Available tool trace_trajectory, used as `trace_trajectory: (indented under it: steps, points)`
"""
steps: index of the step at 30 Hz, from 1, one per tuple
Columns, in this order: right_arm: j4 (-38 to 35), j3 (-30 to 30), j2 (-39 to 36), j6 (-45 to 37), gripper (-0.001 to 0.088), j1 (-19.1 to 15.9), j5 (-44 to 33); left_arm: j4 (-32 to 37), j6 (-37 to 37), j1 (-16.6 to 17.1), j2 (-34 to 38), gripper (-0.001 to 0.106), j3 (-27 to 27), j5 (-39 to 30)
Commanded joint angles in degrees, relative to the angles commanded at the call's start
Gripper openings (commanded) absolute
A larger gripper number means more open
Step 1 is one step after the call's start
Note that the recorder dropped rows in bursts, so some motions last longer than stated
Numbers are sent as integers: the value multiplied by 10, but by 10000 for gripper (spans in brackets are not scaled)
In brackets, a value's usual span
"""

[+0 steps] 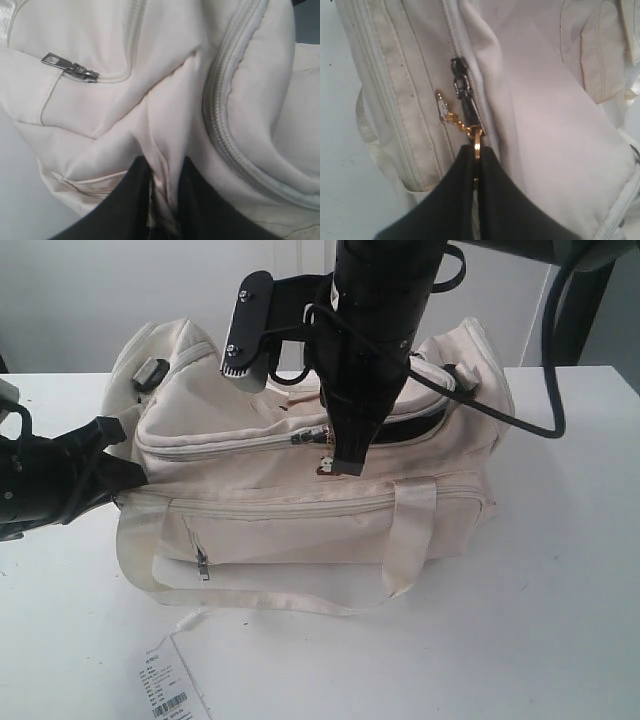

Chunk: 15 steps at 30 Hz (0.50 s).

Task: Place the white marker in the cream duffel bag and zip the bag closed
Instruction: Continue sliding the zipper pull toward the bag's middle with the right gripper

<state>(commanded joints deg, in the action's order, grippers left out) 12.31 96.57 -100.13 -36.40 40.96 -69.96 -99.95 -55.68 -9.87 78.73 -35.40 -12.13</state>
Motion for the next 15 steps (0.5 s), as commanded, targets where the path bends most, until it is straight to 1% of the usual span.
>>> trace_trajectory:
  steps: [5,10,15]
  points:
    - [-24,0,0,12,0,0,0,0,0,0,0,0,0,1]
    - [-27,0,0,53,0,0,0,0,-43,0,0,0,-1,7]
    - [-34,0,0,80,0,0,0,0,-57,0,0,0,-1,11]
